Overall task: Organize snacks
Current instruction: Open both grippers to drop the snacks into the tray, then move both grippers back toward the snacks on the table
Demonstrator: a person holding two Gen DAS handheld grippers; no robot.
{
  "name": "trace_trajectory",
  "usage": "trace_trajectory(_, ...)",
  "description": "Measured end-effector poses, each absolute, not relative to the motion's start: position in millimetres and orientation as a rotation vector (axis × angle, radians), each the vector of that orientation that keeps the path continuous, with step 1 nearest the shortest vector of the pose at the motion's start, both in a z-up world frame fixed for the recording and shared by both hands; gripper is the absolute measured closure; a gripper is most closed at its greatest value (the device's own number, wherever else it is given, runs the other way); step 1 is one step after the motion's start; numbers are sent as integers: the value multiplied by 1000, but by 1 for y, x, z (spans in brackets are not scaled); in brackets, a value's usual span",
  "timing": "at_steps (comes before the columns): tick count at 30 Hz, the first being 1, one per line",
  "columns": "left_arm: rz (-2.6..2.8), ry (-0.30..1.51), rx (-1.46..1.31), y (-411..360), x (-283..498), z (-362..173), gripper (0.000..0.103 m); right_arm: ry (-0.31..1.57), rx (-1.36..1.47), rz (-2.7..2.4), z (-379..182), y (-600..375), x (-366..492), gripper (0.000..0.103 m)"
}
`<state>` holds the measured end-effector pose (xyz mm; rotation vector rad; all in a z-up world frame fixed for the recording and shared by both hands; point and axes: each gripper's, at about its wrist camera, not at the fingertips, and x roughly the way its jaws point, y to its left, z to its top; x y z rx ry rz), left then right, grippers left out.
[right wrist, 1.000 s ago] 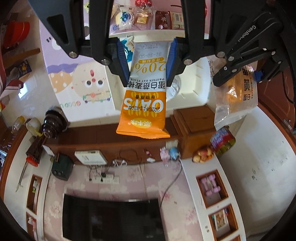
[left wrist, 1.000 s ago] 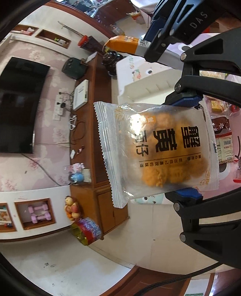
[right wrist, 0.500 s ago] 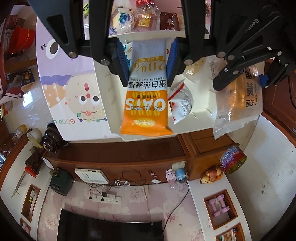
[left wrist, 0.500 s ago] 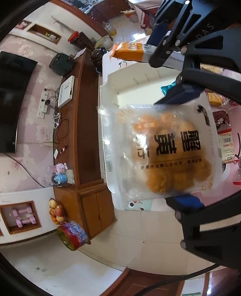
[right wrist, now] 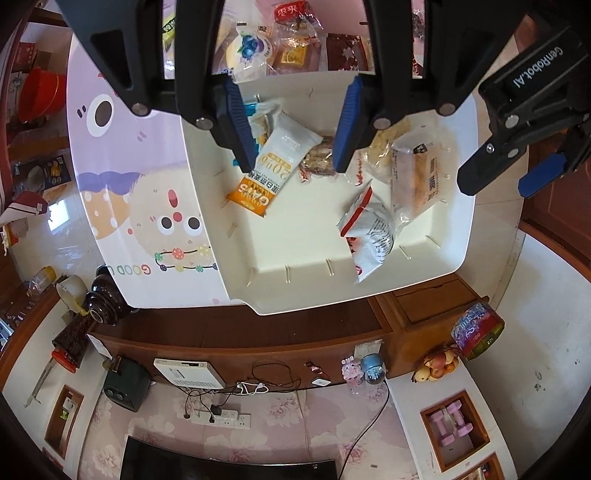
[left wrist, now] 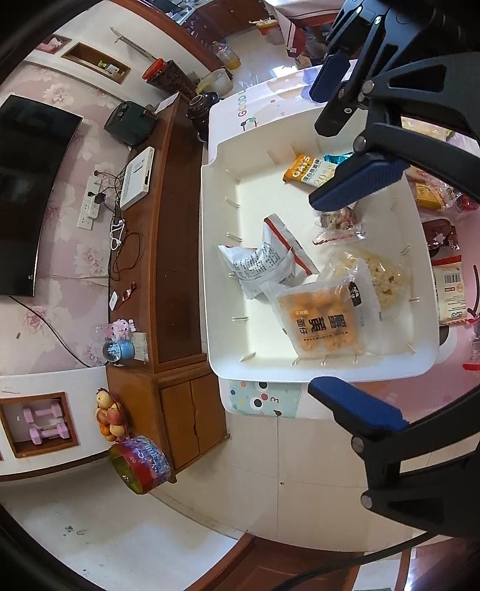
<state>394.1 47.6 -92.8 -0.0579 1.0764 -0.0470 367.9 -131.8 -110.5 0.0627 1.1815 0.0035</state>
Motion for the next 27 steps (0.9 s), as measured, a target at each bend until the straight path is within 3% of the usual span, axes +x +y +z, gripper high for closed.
trace_trajectory(27,-49,1036,-63,34,317,-65,13,1127,84,88,-72,-146,302,59)
